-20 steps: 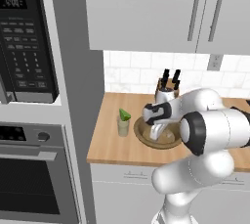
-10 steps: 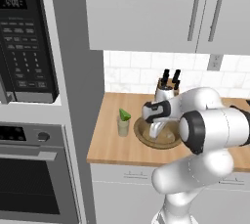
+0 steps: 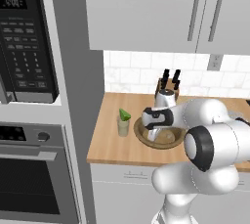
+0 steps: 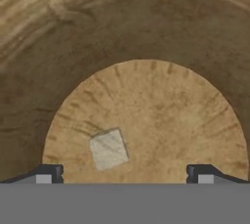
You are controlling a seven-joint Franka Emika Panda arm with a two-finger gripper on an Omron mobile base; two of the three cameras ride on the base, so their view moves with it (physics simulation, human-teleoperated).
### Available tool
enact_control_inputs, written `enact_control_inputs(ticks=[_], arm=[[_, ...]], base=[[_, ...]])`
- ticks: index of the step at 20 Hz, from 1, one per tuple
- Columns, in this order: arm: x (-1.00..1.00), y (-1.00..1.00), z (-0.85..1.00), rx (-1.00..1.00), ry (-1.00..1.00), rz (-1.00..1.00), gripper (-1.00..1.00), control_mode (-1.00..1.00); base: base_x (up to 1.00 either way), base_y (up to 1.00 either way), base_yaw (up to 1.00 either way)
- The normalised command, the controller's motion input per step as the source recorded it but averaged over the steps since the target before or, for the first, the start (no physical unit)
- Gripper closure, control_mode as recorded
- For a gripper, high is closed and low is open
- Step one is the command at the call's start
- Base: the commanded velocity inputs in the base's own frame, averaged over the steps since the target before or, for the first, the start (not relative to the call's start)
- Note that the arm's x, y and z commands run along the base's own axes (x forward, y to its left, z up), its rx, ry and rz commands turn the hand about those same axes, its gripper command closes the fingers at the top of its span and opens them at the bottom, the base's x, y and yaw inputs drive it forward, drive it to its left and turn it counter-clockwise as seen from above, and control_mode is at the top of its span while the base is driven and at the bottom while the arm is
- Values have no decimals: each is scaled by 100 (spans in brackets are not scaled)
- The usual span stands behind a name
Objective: Grab a lemon wedge from the fridge and one ice cube from the ice bowl, and put them in the glass of lemonade.
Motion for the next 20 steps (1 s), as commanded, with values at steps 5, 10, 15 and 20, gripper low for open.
enact_control_inputs(ticks=[5,10,15,20], arm=[[18,-1,1,0,0,-3,-100,-100],[17,0,-5,3,0,-1,-100,-100],[0,0,-8,0,0,0,-100,-100],[0,0,-8,0,-1,0,-100,-100]], base=[[0,0,0],[0,0,0],[0,0,0],[0,0,0]])
